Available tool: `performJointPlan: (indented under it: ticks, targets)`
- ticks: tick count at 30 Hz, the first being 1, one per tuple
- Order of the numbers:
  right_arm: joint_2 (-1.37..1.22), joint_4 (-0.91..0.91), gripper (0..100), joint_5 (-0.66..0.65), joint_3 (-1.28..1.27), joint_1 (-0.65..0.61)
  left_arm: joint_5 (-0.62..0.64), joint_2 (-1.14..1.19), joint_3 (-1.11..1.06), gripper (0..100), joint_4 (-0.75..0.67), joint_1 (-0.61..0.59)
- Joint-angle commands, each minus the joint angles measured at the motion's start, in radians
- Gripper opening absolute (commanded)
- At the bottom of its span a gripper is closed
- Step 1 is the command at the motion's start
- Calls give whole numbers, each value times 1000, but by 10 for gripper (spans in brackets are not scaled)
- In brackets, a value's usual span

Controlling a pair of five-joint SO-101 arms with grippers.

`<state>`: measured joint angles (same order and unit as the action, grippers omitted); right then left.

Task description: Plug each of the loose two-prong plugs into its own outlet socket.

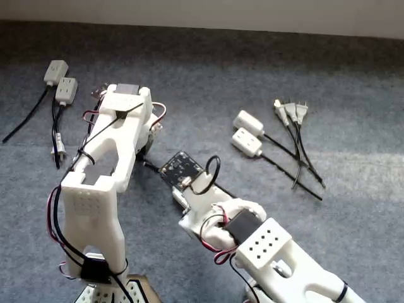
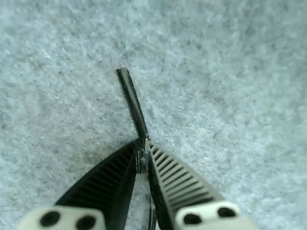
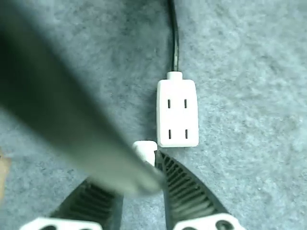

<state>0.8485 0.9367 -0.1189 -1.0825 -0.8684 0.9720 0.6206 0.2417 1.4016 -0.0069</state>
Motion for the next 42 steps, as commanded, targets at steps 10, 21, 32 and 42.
performJointPlan:
  ticks: [10,21,32,42]
  targets:
    - [13,-251,8,-94,-206,21,-9,-21,1,48,38,1]
    - [10,-424,8,-100,-220,124,-11,-19,-7,49,183,-18]
    - [-288,-472,8,-178,-157,196,-137,-13,-10,46,196,-96]
    - [-179,-317,8,-186,-96,252,-137,-10,-10,46,189,-82]
